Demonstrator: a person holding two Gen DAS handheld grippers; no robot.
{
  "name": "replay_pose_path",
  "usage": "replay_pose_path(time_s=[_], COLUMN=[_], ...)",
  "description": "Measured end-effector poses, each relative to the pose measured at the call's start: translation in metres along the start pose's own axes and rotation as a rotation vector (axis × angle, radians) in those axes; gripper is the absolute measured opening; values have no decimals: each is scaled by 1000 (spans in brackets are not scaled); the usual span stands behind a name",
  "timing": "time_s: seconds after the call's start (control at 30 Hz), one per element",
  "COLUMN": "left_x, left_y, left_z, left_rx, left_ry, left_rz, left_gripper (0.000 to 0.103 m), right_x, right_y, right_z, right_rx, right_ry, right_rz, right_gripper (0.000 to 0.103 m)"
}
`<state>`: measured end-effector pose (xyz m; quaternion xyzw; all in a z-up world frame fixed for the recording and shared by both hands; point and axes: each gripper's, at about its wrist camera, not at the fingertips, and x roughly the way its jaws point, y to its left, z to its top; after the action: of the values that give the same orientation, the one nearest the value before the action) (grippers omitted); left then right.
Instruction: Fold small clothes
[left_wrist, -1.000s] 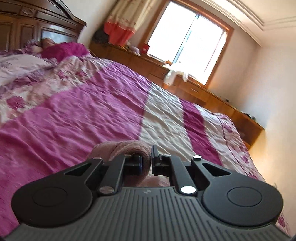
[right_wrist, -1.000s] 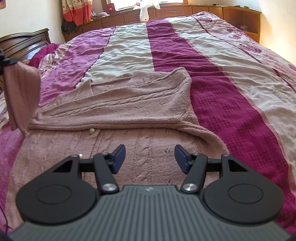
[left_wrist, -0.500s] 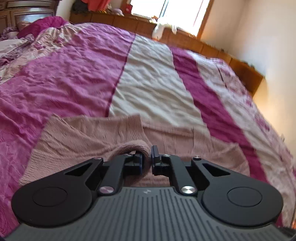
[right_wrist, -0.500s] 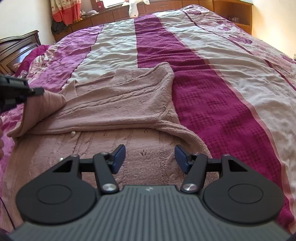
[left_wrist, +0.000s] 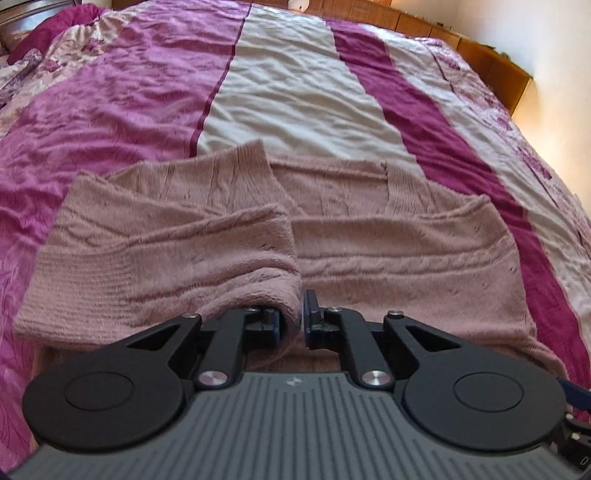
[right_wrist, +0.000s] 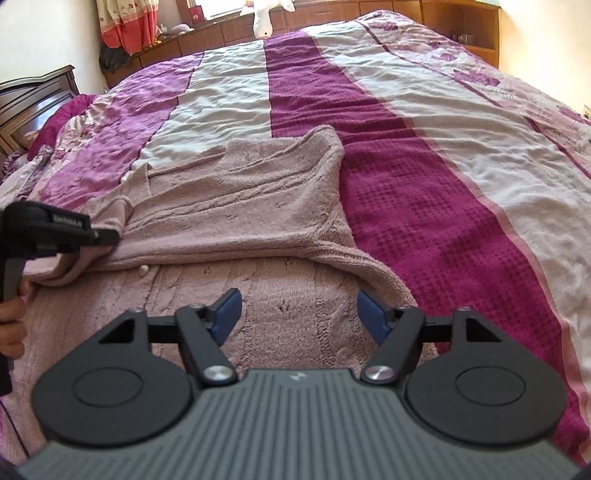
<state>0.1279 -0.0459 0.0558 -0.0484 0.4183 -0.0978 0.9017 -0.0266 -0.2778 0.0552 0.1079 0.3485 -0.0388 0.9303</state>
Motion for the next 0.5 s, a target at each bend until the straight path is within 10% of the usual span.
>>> replay_pose_path(time_s=[0.17,0.5], left_x=[-8,-37], left_y=[-2,7], left_z=[-3,-9], left_rx=[13,7], left_ry=[21,61], left_rz=[20,56], left_gripper=[51,53], right_x=[-3,-12], right_y=[-1,12], right_z=[1,6], right_rx=[7,-20], right_ry=[-6,-28], right_rz=[5,26], right_gripper=[71,71])
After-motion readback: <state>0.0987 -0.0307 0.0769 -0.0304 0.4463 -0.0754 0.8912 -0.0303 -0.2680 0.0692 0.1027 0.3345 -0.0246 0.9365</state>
